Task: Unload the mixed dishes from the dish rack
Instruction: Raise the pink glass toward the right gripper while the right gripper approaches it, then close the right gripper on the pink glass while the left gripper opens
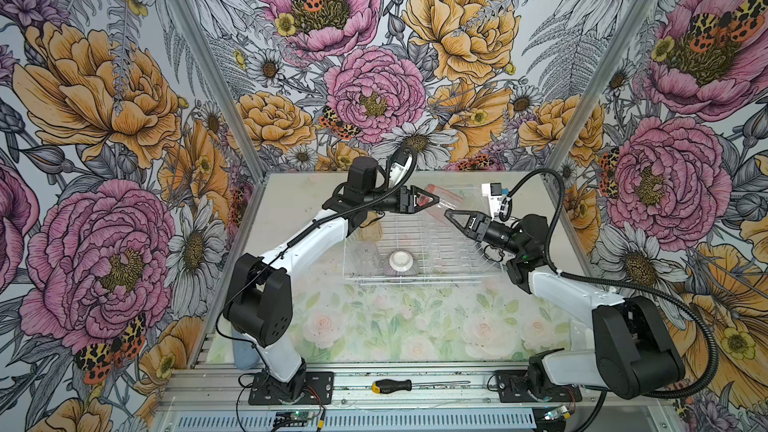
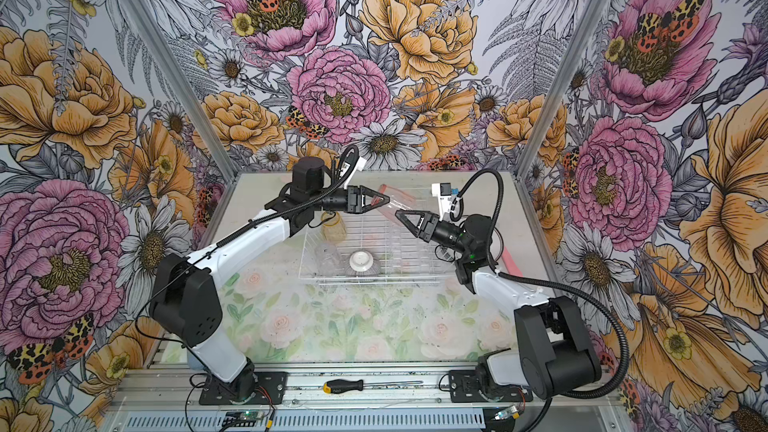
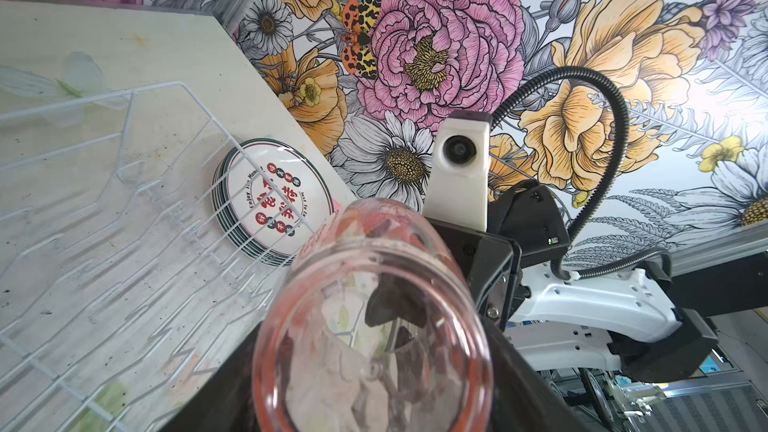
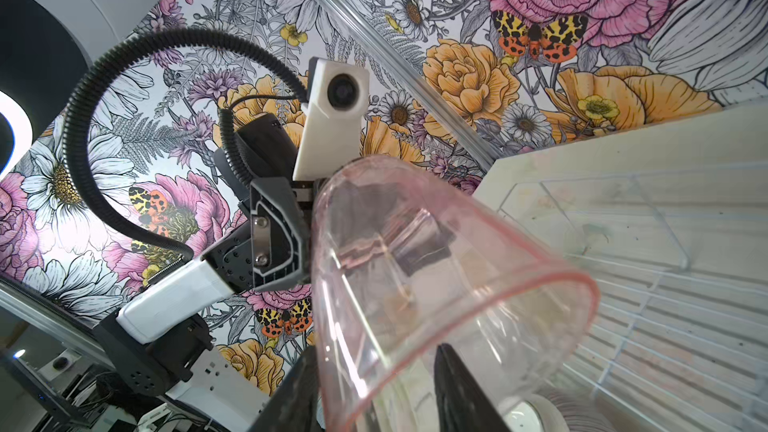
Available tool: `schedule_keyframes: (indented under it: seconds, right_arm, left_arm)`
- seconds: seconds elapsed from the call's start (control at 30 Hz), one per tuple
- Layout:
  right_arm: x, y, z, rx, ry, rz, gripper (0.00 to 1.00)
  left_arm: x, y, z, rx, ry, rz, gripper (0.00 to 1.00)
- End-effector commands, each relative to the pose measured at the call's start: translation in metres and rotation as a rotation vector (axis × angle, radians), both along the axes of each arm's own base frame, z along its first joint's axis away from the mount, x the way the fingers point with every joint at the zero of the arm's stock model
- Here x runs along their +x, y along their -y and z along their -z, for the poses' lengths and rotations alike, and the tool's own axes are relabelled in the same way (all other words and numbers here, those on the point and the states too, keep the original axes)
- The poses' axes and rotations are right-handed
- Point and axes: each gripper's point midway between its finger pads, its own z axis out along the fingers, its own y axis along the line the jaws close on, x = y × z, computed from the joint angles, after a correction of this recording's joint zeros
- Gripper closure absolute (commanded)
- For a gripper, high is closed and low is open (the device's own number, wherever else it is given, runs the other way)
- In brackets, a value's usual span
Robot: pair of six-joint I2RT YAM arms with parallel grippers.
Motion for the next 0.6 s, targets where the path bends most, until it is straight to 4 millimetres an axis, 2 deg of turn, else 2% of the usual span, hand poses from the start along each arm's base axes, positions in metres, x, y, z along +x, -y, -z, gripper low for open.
schedule_keyframes:
  seconds: [0.0, 0.4, 0.57]
  right_arm:
    - [0.000, -0.001, -0.029, 0.042, 0.095, 0.006, 0.57]
    - [0.005, 0.002, -0.040, 0.080, 0.107, 0.028, 0.71]
    - [0.004, 0.002, -0.047, 0.102, 0.116, 0.019, 0.84]
  left_arm:
    - [-0.005, 0.005, -0.008, -0.036, 0.019, 0.038, 0.51]
    - [-0.005, 0.006, -0.007, -0.042, 0.014, 0.045, 0.51]
    - [-0.006, 0.006, -0.008, -0.043, 0.014, 0.049, 0.51]
